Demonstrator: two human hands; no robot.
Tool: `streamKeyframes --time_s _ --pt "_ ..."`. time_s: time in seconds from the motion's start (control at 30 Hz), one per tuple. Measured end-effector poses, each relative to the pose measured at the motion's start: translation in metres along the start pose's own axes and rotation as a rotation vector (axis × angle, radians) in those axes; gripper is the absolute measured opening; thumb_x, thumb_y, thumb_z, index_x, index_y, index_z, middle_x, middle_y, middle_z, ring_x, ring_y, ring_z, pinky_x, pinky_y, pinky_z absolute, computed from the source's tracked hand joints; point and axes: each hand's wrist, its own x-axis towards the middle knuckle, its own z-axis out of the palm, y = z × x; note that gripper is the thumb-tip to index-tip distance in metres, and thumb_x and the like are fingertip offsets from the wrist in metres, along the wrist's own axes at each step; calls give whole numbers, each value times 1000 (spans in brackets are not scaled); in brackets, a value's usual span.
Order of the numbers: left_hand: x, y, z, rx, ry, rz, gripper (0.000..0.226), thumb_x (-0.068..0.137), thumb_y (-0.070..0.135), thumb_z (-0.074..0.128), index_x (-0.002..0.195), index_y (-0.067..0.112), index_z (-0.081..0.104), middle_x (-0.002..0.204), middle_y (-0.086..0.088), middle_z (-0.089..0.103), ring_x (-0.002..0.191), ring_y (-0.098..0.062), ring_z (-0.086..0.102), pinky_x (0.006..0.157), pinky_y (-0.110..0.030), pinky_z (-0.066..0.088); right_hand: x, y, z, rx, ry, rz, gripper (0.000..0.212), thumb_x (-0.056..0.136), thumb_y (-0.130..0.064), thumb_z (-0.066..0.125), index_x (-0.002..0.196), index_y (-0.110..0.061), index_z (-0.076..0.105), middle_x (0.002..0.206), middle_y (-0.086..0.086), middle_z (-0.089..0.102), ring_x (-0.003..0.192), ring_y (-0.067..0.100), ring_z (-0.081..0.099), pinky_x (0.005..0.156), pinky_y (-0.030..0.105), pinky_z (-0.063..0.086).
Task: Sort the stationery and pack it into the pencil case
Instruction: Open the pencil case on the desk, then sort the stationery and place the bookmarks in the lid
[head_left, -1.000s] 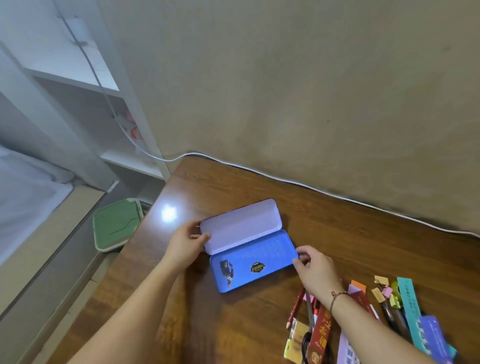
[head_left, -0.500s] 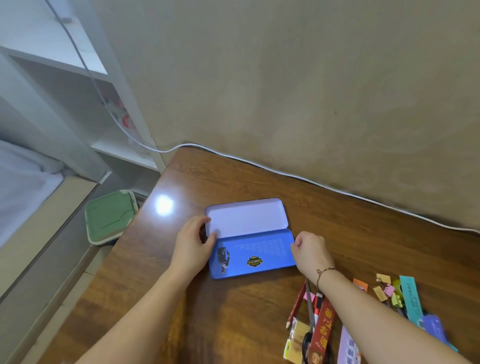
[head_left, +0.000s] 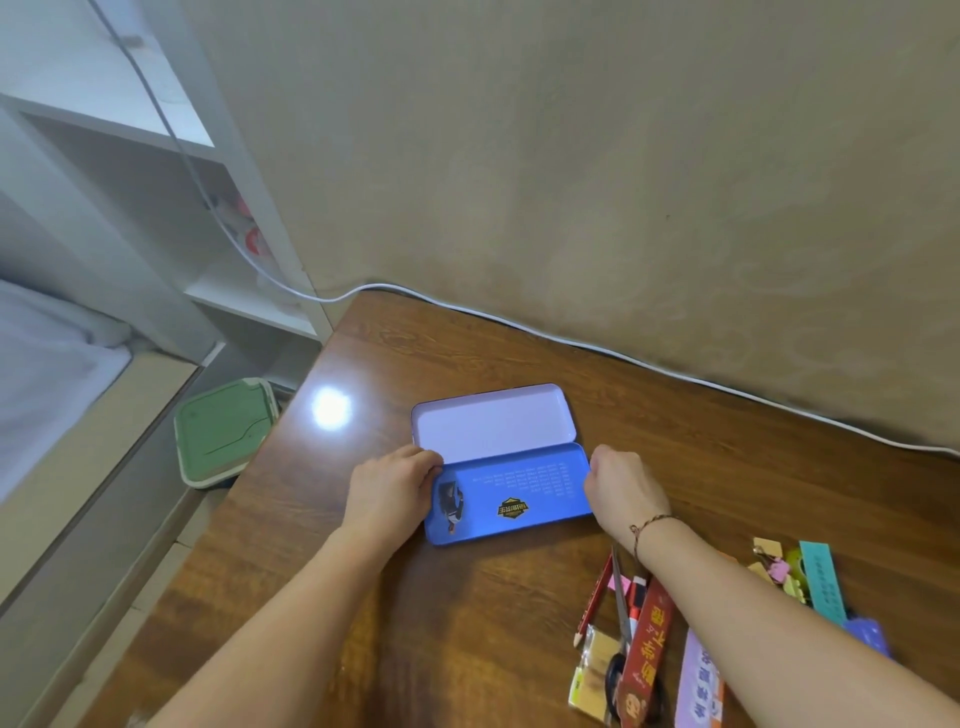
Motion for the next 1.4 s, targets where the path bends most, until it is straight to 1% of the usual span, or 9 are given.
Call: streamKeyframes --time_s 0.1,0.27,0.4,0.53,0.67,0.87,1.07,1.27,1.4 --pt "0 4 -5 56 67 19 12 72 11 70 78 22 68 63 4 64 49 -26 58 38 -28 41 -2 2 -3 44 4 -11 3 93 -22 53 94 -19 53 82 0 59 66 12 57 51 26 50" --pt "1 16 -25 -144 214 62 23 86 24 42 85 19 64 70 4 65 56 -27 58 44 -30 44 -14 1 -15 23 223 -278 51 91 -37 56 137 -27 38 131 -6 44 101 12 54 64 20 45" --pt "14 38 -53 -332 289 132 15 88 11 54 88 15 69 81 10 67 69 -10 61 61 -18 47 -30 -16 -27 -38 332 -569 40 94 -40 48 133 -28 48 123 -9 52 104 13 52 66 25 47" --pt "24 66 -86 -604 309 80 19 80 -4 72 86 15 73 77 29 63 72 9 58 67 -4 40 -52 -19 -33 130 387 -679 17 93 -28 54 107 -23 62 94 -4 62 78 18 60 58 26 40" --pt "19 80 -104 -868 196 -24 32 83 13 76 111 23 63 90 10 70 72 -6 65 68 -19 53 -87 -10 -14 645 175 -389 6 92 -21 56 91 -17 60 78 -5 63 63 9 57 56 27 46" --pt "-19 74 -58 -496 -378 -61 21 92 33 62 113 32 62 100 15 66 75 -7 66 71 -28 53 -153 -32 56 1398 -338 209 3 92 -4 57 92 -2 56 74 17 66 47 20 61 47 29 52" --pt "-65 63 -16 -526 -374 -77 38 89 -4 53 95 30 69 72 22 62 59 3 54 57 -19 43 -186 -18 75 1048 -519 195 15 88 -20 63 83 -5 64 68 9 66 52 21 64 47 28 49" --pt "-96 56 10 -386 -344 94 40 88 3 50 108 31 71 92 14 65 85 -7 54 74 -21 42 -207 59 57 655 25 332 34 90 -41 57 70 -15 63 64 -2 63 61 9 60 50 19 42" --pt "-105 64 22 -416 -265 157 42 81 3 49 101 33 72 92 15 67 87 -13 55 76 -29 47 -203 76 62 924 -325 753 54 86 -60 50 90 -8 62 78 12 69 48 20 58 42 20 39"
